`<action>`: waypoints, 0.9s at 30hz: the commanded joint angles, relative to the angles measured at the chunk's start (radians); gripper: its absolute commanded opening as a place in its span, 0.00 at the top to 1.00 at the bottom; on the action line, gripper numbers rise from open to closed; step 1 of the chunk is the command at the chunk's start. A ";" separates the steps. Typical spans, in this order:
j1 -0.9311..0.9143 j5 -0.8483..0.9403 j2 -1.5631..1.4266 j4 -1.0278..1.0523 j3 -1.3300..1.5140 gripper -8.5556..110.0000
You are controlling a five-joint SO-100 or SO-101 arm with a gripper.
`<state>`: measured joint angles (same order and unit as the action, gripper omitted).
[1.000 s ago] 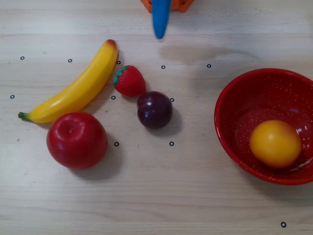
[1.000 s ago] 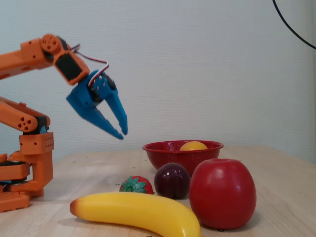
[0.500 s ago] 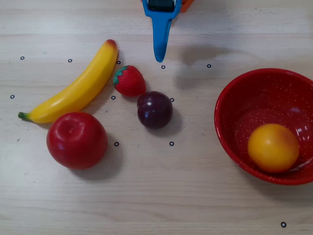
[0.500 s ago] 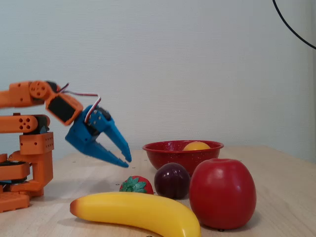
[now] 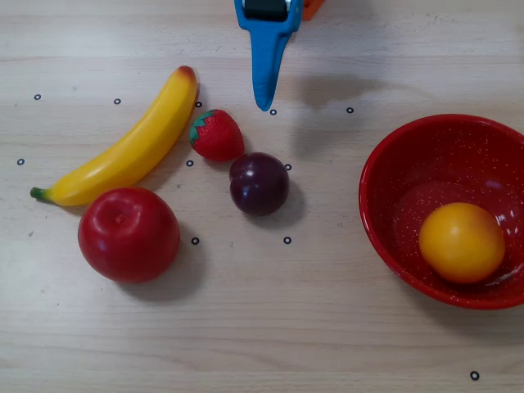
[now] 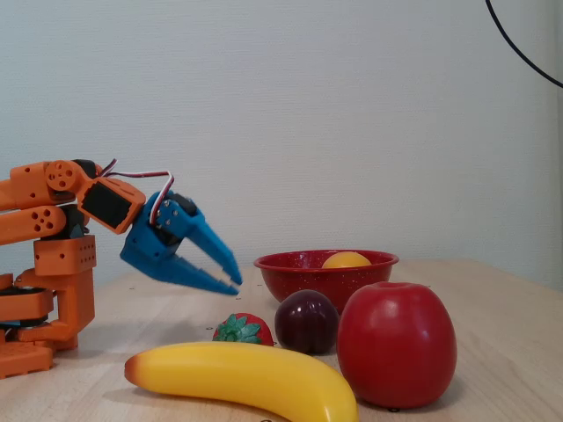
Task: Put the peach in the red bowl.
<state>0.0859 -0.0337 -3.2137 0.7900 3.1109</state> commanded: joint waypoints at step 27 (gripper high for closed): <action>-0.020 0.008 -0.015 0.091 0.008 0.93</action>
<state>0.0644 -0.0261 -3.2137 0.8836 3.1109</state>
